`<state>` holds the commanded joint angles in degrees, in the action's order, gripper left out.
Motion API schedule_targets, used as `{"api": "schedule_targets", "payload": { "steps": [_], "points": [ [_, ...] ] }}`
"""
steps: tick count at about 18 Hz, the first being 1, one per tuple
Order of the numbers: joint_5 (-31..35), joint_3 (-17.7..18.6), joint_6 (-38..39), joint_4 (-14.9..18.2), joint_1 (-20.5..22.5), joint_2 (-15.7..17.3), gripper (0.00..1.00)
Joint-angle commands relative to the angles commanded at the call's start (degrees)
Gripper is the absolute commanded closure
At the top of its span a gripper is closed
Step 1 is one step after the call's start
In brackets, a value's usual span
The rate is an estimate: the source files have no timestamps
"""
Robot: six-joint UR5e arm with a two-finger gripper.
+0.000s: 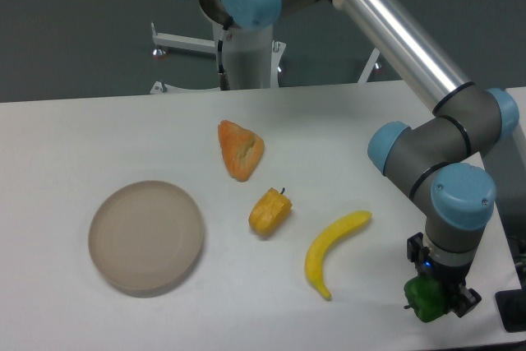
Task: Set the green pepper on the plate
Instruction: 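Hold the green bell pepper in the gripper and lift it slightly, then carry the green pepper over the table toward the beige plate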
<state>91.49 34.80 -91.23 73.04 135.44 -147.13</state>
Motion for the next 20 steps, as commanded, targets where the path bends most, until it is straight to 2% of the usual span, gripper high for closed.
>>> {"api": "schedule_targets", "payload": {
  "steps": [7,9,13,17,20],
  "points": [
    [0.09,0.97,0.88,0.18,-0.70,0.88,0.61],
    [0.44,2.10,2.54,0.70,-2.28,2.10,0.61],
    [0.44,11.84,11.67,0.79,-4.92,9.12,0.61],
    [0.09,21.78,16.60,1.67,-6.76,17.47,0.61],
    [-0.96,26.27,23.79,2.45,-9.31,21.78,0.61]
  ]
}}
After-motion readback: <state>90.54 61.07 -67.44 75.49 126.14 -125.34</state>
